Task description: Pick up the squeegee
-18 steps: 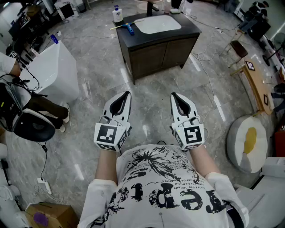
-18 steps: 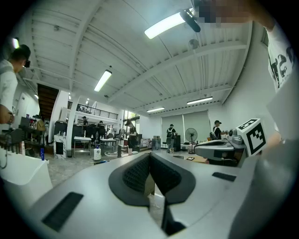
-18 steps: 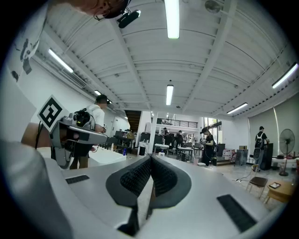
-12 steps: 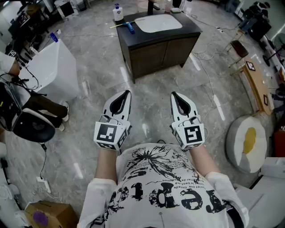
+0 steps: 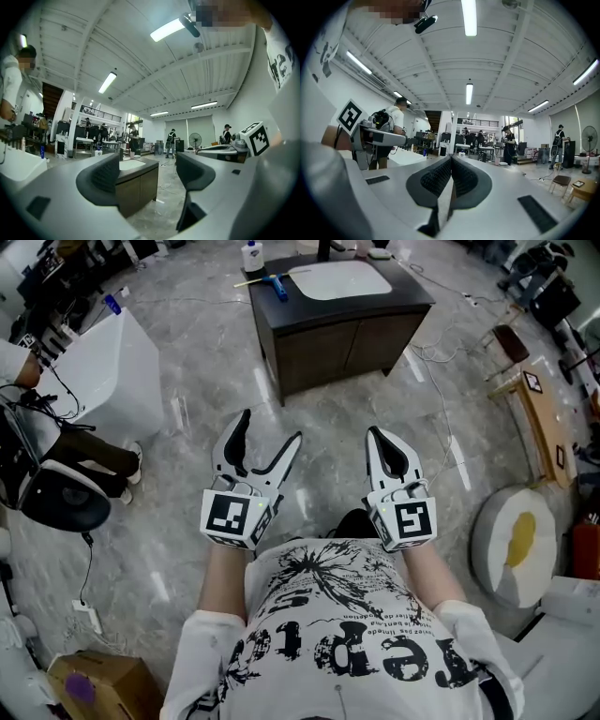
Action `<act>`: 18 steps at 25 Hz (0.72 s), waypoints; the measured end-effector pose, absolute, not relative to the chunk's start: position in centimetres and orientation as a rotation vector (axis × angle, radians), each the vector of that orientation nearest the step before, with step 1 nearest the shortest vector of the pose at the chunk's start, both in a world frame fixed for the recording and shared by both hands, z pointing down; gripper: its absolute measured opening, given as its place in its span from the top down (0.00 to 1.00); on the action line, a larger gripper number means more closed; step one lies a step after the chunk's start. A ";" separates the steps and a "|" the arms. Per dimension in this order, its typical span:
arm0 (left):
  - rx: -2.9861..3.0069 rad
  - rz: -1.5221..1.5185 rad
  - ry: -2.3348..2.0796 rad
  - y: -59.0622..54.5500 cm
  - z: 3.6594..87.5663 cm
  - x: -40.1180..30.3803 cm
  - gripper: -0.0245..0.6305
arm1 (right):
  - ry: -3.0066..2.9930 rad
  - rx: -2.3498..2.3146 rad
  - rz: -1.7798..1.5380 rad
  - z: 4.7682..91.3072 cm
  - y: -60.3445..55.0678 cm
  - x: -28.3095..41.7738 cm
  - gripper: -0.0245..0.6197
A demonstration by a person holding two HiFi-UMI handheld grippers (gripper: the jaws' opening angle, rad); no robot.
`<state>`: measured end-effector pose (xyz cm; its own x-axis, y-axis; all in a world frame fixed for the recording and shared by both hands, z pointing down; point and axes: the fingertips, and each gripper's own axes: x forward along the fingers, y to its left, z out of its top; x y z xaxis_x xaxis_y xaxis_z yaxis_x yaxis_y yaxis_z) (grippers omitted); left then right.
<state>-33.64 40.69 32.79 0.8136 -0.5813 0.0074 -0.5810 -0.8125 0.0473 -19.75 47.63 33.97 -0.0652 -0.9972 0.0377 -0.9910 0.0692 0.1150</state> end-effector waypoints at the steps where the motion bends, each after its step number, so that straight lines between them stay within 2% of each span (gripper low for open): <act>1: 2.953 -0.003 -0.965 40.2 32.8 -33.4 0.41 | -2.218 2.071 -0.082 34.1 47.2 -19.4 0.94; 10: 2.917 0.104 -1.112 34.3 34.7 -28.4 0.41 | -2.316 1.962 -0.076 36.1 40.2 -13.8 0.94; 18: 2.824 0.162 -1.319 24.3 34.6 -18.9 0.41 | -2.448 1.842 -0.028 35.8 27.8 -3.2 0.94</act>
